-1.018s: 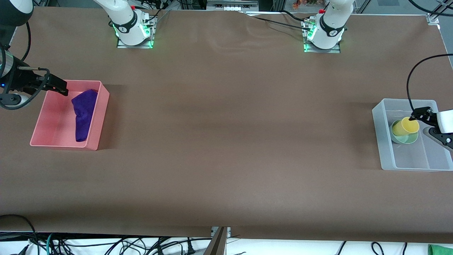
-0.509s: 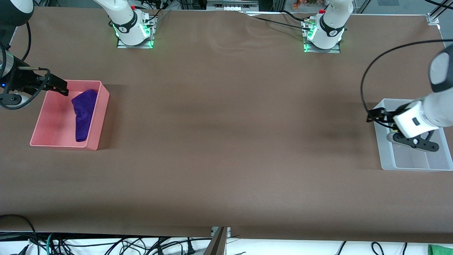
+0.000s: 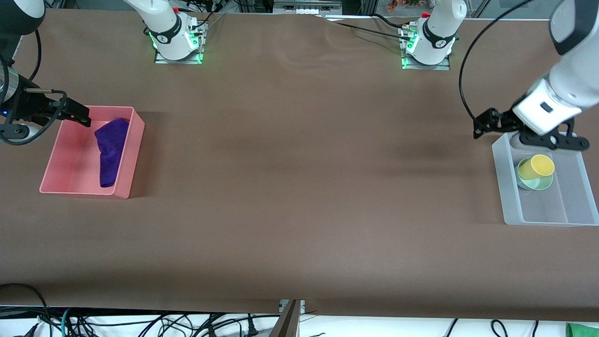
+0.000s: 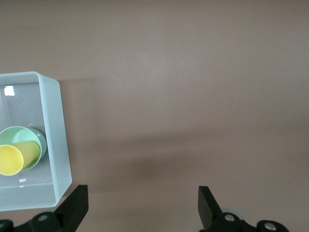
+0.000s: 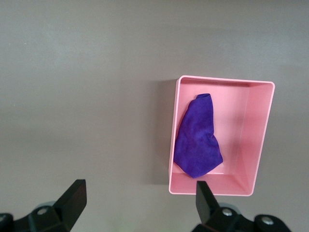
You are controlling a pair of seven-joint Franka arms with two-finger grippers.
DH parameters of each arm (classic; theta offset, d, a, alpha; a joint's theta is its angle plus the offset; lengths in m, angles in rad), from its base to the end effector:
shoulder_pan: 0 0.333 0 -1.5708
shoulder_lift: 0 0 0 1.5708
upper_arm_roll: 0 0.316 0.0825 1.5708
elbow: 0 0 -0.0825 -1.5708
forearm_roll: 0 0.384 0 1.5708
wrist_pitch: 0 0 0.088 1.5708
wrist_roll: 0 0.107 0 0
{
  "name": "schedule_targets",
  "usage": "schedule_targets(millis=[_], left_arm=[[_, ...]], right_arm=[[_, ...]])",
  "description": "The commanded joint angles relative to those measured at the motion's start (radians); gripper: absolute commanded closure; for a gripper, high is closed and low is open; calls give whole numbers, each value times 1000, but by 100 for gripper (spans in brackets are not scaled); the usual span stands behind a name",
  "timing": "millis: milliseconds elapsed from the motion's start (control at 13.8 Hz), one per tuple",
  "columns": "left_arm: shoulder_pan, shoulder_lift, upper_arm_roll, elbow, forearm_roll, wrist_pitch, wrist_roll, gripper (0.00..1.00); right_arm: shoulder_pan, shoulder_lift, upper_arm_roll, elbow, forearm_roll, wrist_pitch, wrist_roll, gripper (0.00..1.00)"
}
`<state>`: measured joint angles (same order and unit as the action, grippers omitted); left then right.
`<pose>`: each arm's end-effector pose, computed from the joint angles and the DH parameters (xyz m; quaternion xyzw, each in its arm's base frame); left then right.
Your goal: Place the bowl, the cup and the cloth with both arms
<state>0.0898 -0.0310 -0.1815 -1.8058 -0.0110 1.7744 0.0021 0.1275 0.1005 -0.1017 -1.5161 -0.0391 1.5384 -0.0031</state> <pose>0.5510 -0.0528 0.5471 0.9990 -0.0457 -0.0006 0.0026 0.5802 0.0136 0.5908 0.9988 0.0146 -0.0385 0.0251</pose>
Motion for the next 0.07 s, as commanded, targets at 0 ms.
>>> schedule_targets(millis=[0], left_arm=[[-38,-76,39,-101,-24,51,-13,0]], right_arm=[[-5,11,5,28,-11,-14,12,0]])
